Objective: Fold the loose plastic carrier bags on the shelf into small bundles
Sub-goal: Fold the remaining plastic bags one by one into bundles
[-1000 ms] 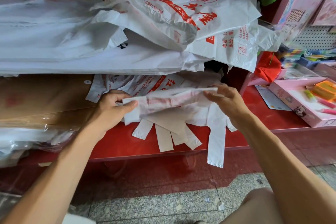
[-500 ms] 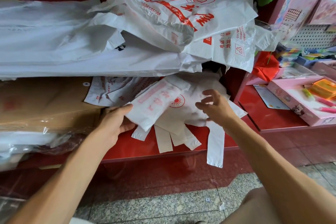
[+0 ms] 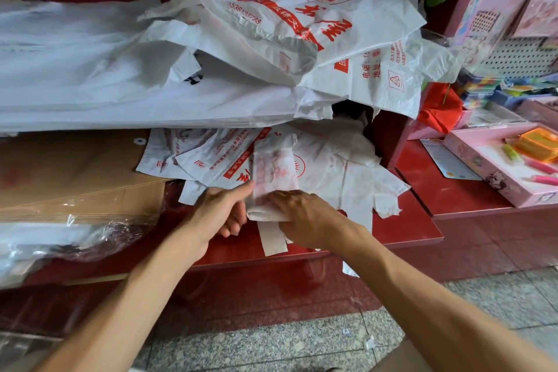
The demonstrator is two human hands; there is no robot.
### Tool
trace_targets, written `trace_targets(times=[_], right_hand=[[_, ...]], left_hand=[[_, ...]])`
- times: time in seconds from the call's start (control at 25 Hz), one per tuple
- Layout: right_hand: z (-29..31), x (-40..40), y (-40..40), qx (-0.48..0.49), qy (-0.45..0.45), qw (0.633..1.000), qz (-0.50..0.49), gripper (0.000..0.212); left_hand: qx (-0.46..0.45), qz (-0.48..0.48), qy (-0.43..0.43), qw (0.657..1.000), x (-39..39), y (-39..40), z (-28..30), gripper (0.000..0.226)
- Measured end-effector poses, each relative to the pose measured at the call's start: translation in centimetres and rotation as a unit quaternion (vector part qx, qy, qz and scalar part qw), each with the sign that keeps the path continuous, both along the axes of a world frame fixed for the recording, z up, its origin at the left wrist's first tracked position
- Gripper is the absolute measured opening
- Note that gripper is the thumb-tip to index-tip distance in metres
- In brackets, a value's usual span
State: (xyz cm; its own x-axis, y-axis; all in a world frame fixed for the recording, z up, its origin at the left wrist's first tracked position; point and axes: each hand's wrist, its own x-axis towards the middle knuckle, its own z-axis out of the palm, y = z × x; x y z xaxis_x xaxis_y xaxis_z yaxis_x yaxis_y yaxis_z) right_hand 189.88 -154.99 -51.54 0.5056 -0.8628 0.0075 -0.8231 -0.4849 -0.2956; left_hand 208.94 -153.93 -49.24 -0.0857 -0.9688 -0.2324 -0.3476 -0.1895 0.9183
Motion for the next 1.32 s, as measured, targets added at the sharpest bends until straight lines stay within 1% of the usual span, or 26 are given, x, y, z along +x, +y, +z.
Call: trace_targets(times=[0.04,0.08,0.12,0.16,0.2,0.24,0.32,0.36,0.44,0.52,0.6,0.68,0.76,0.8,0.84,0.88,0.92,1.0,1.04,1.08,1.16,1.2,1.24,1.28,1.32], right_hand=[[0.3,0.0,0.0,0.004,-0.017,1.000,0.000,0.053],[0.4,-0.1,-0.1,0.015,-0.040,0.999,0.000,0.048],[0.8,-0.3,-0.1,0.028,-0.067,0.997,-0.001,0.042],[1.1,-0.7,-0.3,0.038,-0.095,0.995,-0.004,0.035],[1.4,-1.2,-0.4,0.048,-0.119,0.992,-0.012,0.028],[1.7,-1.7,-0.5,0.056,-0.138,0.989,-0.027,0.022],[2.0,-2.5,-0.8,0.068,-0.171,0.980,-0.072,0.014],[2.0,-2.8,-0.9,0.069,-0.188,0.975,-0.099,0.017],[1.4,-3.3,-1.2,0.074,-0.209,0.963,-0.150,0.029],[0.9,-3.5,-1.4,0.079,-0.185,0.963,-0.177,0.035],[0.5,-3.3,-1.5,0.075,-0.162,0.967,-0.181,0.034],[0.2,-3.0,-1.7,0.054,-0.148,0.971,-0.180,0.033],[-0.1,-2.6,-1.8,0.028,-0.129,0.973,-0.190,0.027],[-0.3,-2.3,-1.9,0.018,-0.122,0.972,-0.199,0.024],[-0.4,-2.1,-2.0,0.008,-0.117,0.971,-0.208,0.021],[-0.5,-1.8,-2.0,-0.003,-0.110,0.970,-0.218,0.019],[-0.6,-1.6,-2.0,-0.013,-0.100,0.968,-0.229,0.019],[-0.7,-1.4,-2.1,-0.031,-0.084,0.964,-0.251,0.021],[-0.5,-1.4,-2.1,-0.047,-0.087,0.964,-0.248,0.024],[-0.2,-1.4,-2.0,-0.064,-0.100,0.968,-0.223,0.031],[0.6,-1.6,-2.0,-0.067,-0.121,0.985,-0.108,0.044],[0.9,-1.7,-1.9,-0.053,-0.099,0.992,-0.051,0.050],[1.1,-1.8,-1.8,-0.033,-0.059,0.998,-0.014,0.055],[1.1,-1.7,-1.6,-0.006,-0.021,1.000,0.002,0.058],[1.0,-1.8,-1.6,0.017,-0.013,1.000,0.004,0.059]], left_hand=[[-0.072,-0.020,-0.031,0.997,0.4,-0.3,-0.1,0.046],[-0.113,-0.070,-0.058,0.989,0.7,-0.3,0.1,0.040],[-0.127,-0.130,-0.092,0.979,0.8,-0.2,0.0,0.040],[-0.126,-0.169,-0.134,0.968,0.8,-0.1,-0.2,0.045],[-0.127,-0.179,-0.179,0.959,0.6,0.0,-0.8,0.044],[-0.131,-0.158,-0.208,0.956,0.3,0.1,-1.3,0.035],[-0.123,-0.091,-0.216,0.964,-0.1,-0.1,-2.0,0.015],[-0.118,-0.064,-0.210,0.968,-0.1,-0.3,-2.2,0.021],[-0.107,-0.037,-0.185,0.976,-0.3,-0.6,-2.6,0.045],[-0.110,-0.024,-0.190,0.975,-0.6,-0.6,-2.6,0.052],[-0.126,-0.013,-0.222,0.967,-0.9,-0.6,-2.8,0.054],[-0.150,0.009,-0.260,0.954,-1.1,-0.6,-2.8,0.045],[-0.185,0.010,-0.279,0.942,-1.1,-0.3,-2.7,0.014],[-0.212,-0.001,-0.289,0.934,-1.0,-0.2,-2.7,0.021],[-0.236,-0.029,-0.301,0.924,-0.9,-0.1,-3.0,0.039],[-0.252,-0.060,-0.316,0.913,-0.8,-0.1,-3.2,0.052],[-0.261,-0.083,-0.340,0.900,-0.8,-0.2,-3.4,0.058],[-0.225,-0.124,-0.394,0.883,-1.0,-0.2,-3.2,0.066],[-0.204,-0.136,-0.414,0.877,-1.0,-0.3,-3.2,0.072],[-0.195,-0.139,-0.424,0.874,-0.9,-0.3,-3.1,0.073],[-0.191,-0.128,-0.422,0.877,-0.6,-0.6,-3.0,0.063],[-0.193,-0.130,-0.423,0.876,-0.6,-0.6,-2.8,0.056],[-0.193,-0.133,-0.426,0.874,-0.6,-0.7,-2.8,0.049],[-0.194,-0.130,-0.426,0.874,-0.6,-0.7,-2.8,0.041],[-0.204,-0.116,-0.415,0.879,-0.5,-0.8,-3.0,0.033]])
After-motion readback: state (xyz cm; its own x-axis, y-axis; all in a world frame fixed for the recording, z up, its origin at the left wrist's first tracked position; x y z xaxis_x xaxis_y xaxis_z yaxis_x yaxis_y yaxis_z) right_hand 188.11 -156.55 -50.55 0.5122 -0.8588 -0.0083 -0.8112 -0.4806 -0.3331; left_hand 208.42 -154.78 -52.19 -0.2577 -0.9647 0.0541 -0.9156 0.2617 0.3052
